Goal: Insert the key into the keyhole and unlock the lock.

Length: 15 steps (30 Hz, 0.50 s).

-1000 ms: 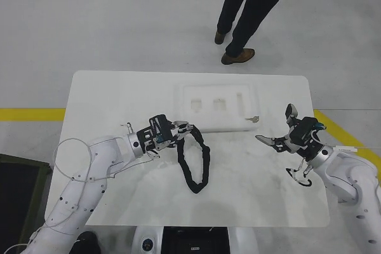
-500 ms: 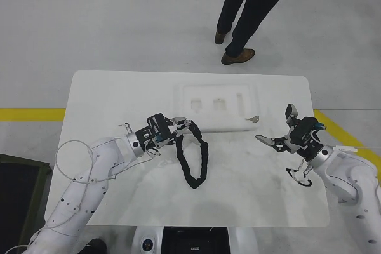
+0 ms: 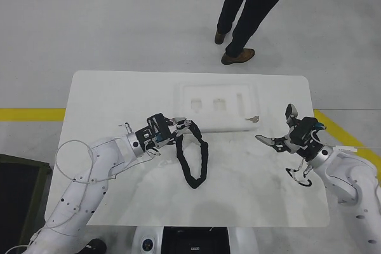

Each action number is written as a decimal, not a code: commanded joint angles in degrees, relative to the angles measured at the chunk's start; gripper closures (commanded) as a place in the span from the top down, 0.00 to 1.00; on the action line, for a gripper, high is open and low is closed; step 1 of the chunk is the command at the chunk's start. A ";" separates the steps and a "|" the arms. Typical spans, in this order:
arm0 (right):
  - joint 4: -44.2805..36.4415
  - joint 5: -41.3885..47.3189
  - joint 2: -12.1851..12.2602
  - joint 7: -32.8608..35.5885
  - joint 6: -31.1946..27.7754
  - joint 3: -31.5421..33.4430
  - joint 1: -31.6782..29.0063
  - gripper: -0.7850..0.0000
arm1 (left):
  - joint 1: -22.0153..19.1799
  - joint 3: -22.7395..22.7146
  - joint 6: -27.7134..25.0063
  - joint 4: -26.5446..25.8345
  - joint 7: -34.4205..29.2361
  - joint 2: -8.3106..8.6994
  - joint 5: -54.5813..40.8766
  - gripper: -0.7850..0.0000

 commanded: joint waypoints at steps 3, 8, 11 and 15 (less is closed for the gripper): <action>-0.22 7.83 -0.10 9.22 -0.32 -1.18 1.22 1.00 | 0.00 0.00 0.00 0.00 0.00 0.00 0.00 0.00; 0.32 18.71 -0.39 22.28 3.00 -4.45 5.08 1.00 | 0.00 0.00 0.00 0.00 0.00 0.00 0.00 0.00; 1.37 23.32 -0.69 27.81 6.68 -6.39 7.65 1.00 | 0.00 0.00 0.00 0.00 0.00 0.00 0.00 0.00; 3.72 27.33 -1.15 30.95 10.58 -8.35 10.74 1.00 | 0.00 0.00 0.00 0.00 0.00 0.00 0.00 0.00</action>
